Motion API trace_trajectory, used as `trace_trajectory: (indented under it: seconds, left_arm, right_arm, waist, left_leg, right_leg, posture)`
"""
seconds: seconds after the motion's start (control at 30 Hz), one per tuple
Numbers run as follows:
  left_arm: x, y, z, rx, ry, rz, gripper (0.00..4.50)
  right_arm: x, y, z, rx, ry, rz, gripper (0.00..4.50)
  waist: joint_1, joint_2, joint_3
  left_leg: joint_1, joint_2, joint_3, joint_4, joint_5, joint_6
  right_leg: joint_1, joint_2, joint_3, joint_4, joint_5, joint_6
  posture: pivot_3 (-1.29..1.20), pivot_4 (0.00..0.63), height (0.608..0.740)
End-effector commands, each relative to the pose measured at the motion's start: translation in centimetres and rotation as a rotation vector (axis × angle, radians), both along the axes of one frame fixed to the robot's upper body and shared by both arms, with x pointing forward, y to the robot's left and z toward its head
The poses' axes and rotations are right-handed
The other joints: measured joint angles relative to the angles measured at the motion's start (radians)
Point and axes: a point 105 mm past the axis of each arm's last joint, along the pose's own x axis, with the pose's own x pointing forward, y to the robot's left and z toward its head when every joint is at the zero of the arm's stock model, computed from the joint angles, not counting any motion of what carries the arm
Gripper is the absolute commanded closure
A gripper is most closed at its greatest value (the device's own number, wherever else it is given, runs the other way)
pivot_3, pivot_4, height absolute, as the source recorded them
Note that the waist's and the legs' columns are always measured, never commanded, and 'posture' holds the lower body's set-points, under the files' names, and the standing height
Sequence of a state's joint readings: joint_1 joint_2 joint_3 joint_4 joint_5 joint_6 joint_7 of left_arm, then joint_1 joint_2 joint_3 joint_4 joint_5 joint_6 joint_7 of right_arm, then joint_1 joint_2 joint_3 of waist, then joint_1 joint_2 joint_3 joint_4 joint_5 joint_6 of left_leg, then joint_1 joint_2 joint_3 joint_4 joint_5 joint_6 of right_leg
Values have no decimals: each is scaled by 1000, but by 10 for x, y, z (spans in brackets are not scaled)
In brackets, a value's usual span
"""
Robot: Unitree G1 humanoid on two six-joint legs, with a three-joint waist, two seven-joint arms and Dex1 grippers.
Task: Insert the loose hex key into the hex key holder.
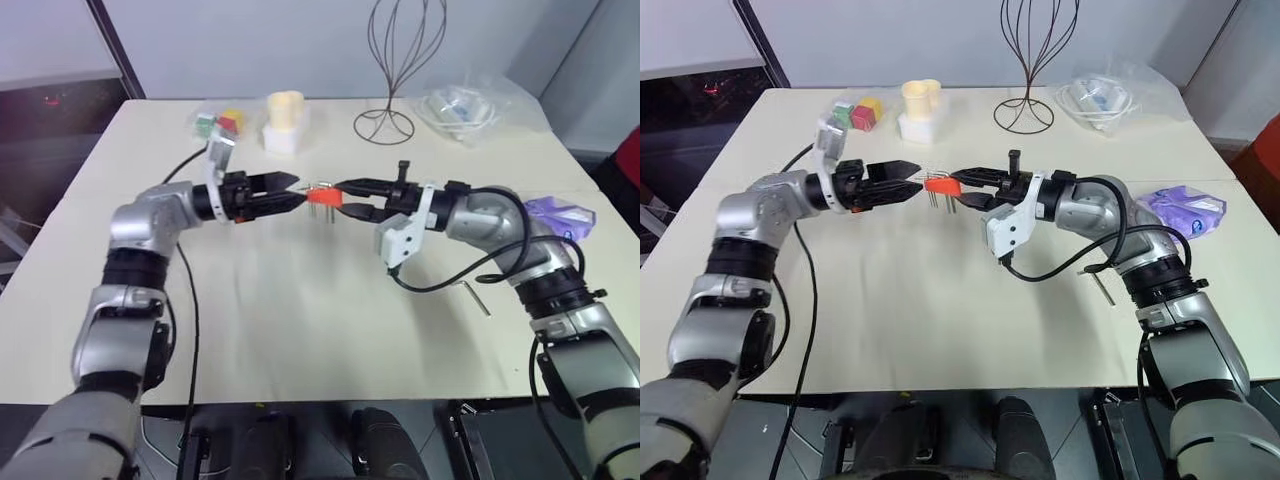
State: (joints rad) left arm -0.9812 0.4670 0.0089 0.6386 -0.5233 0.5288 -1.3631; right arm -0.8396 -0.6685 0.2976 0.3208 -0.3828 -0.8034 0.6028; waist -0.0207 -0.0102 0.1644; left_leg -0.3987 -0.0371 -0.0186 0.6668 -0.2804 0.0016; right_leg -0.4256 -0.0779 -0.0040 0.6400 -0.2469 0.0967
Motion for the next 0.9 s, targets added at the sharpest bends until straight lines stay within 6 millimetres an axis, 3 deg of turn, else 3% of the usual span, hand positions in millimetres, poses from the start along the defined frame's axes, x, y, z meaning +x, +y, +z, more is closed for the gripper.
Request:
trace_trajectory:
  seconds: [0.03, 0.37, 0.47, 0.67, 0.7, 0.9]
  left_arm:
    - [-2, -7, 8, 22, -63, -53, 348]
    - [0, -21, 8, -7, -67, -87, 348]
    - [0, -24, 8, -11, -66, -95, 1214]
    - [-4, -26, 5, -7, -57, -125, 4206]
    - [-4, -26, 5, -6, -58, -126, 4469]
    - [-2, -26, 2, 15, -78, -103, 4469]
  right_arm:
    - [-4, 1, 20, 43, -63, 13, 3491]
    - [-8, 5, 16, 51, -49, 16, 3491]
    - [-8, 5, 14, 51, -44, 16, 3491]
    - [-9, 7, 14, 55, -40, 18, 3491]
    - [-9, 8, 14, 56, -39, 18, 3491]
    - [-10, 8, 11, 60, -28, 18, 3491]
  waist:
    - [-1, 0, 0]
    - [5, 0, 0]
    - [4, 0, 0]
    - [3, 0, 0]
    - [3, 0, 0]
    - [4, 0, 0]
  left_leg:
    - [0, 0, 0, 0, 0, 0]
    - [-1, 0, 0, 1, 0, 0]
    - [-1, 0, 0, 1, 0, 0]
    - [-1, 0, 0, 1, 0, 0]
    - [-1, 0, 0, 1, 0, 0]
    - [-1, 0, 0, 1, 0, 0]
  right_leg:
    - [0, 0, 0, 0, 0, 0]
    - [0, 0, 0, 0, 0, 0]
    - [0, 0, 0, 0, 0, 0]
    - [0, 0, 0, 0, 0, 0]
    - [0, 0, 0, 0, 0, 0]
    - [0, 0, 0, 0, 0, 0]
  posture:
    - [0, 150, 740]
    - [0, 150, 740]
    - [0, 150, 740]
    - [0, 150, 740]
    - [0, 150, 740]
    - [0, 150, 740]
